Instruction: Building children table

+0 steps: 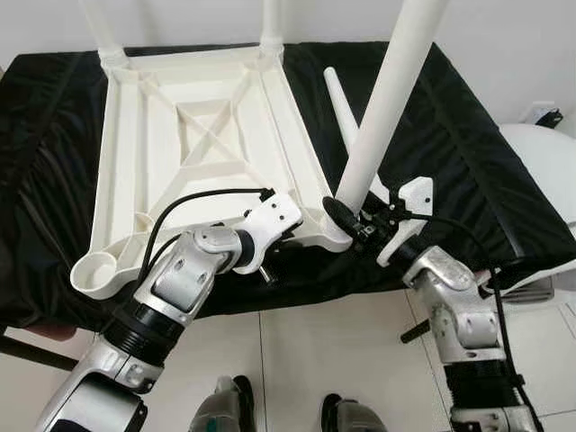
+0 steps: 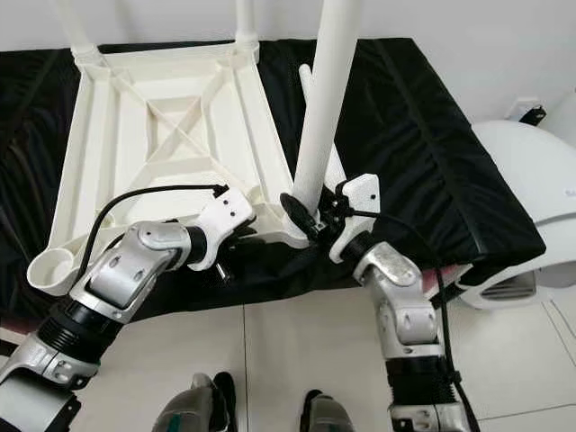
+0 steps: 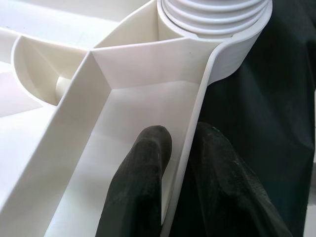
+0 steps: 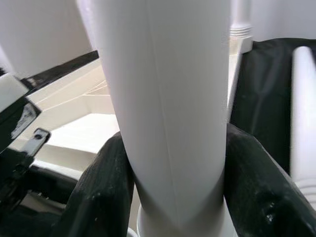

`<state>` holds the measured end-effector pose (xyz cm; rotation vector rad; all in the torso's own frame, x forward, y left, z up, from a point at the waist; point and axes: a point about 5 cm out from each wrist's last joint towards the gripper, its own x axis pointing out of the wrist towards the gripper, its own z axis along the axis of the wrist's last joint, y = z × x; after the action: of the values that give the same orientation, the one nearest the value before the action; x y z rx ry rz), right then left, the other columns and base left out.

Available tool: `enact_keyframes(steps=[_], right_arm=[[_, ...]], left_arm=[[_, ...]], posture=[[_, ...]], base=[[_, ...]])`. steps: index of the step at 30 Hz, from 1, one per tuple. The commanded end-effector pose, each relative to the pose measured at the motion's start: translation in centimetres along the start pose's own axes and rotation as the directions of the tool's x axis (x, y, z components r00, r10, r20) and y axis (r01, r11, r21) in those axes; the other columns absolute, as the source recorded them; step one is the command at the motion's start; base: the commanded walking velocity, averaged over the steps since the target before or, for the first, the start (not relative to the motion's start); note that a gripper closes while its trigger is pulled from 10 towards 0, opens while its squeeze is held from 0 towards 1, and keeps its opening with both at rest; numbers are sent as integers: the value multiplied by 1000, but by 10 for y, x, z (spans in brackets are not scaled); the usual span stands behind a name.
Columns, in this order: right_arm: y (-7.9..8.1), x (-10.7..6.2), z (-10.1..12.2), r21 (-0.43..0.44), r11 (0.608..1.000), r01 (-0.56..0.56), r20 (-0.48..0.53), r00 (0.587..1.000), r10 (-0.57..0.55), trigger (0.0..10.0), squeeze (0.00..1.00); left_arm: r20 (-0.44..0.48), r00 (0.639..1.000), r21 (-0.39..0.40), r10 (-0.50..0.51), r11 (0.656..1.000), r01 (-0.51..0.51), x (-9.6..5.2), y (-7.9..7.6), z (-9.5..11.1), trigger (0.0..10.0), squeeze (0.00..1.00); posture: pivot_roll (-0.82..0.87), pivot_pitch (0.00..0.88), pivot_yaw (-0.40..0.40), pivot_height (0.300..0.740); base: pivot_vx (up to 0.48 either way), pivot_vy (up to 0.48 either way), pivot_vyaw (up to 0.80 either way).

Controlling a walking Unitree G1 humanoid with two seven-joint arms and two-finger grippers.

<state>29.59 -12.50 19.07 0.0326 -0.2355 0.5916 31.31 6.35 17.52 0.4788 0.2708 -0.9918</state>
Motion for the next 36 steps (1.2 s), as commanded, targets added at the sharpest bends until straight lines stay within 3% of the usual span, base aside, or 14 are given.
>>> enact_keyframes(steps=[1,6,11,16,17,18,20,21,23,24,31,32,35,36], right_arm=[[6,0,-8,35,999,30,-36,999,-28,0,0],[15,1,-12,21,991,132,-42,990,-131,0,0],[35,7,-15,-5,968,251,-45,967,-251,0,0],[39,8,-16,-11,959,282,-49,958,-282,0,0],[42,8,-18,-30,937,347,-61,935,-349,0,0],[42,8,-18,-25,929,369,-64,927,-370,2667,0],[43,8,-18,-22,922,385,-66,920,-386,2667,0],[41,8,-18,-1,919,395,-66,917,-395,10000,0],[40,7,-17,14,917,398,-64,916,-397,10000,0],[38,7,-16,17,920,391,-64,919,-389,10000,1000],[30,7,-17,59,942,330,-73,943,-326,10000,1000],[18,7,-14,41,962,271,-54,962,-269,10000,1000],[12,7,-12,25,966,256,-46,966,-255,10000,1000],[5,7,-10,15,975,222,-39,974,-221,10000,0]], left_arm=[[23,1000,11,-11,1000,11,1,-2,5,10000,0],[24,1000,11,-11,1000,10,1,-2,5,10000,0],[24,1000,9,-4,1000,4,0,-1,5,10000,0],[24,1000,8,-3,1000,3,0,-1,5,10000,0],[25,1000,8,-1,1000,1,0,-1,6,10000,0],[25,1000,8,-1,1000,1,0,-1,6,10000,0],[25,1000,8,0,1000,0,0,0,6,10000,0],[26,1000,9,-1,1000,1,0,0,6,10000,0],[26,1000,11,-2,1000,1,0,0,6,10000,0],[26,1000,11,-2,1000,2,0,0,6,10000,0],[29,1000,14,-4,1000,3,1,-1,7,10000,0],[32,999,11,-3,1000,2,1,-2,7,10000,0],[33,999,10,-2,1000,2,1,-2,7,10000,0],[34,999,10,-2,1000,2,1,-2,7,10000,0]], posture=[[-62,175,35,740],[-59,176,31,740],[-52,177,25,740],[-52,177,25,740],[-50,176,25,740],[-52,174,26,740],[-52,174,26,740],[-53,173,26,740],[-55,173,27,740],[-57,173,26,740],[-57,169,20,740],[-59,164,15,740],[-59,164,14,740],[-57,162,12,740]], base=[[0,0,0],[0,0,0],[0,0,0],[0,0,0],[0,0,0],[0,0,0],[0,0,0],[0,0,0],[0,0,0],[0,0,0],[0,0,0],[0,0,0],[0,0,0],[0,0,0]])
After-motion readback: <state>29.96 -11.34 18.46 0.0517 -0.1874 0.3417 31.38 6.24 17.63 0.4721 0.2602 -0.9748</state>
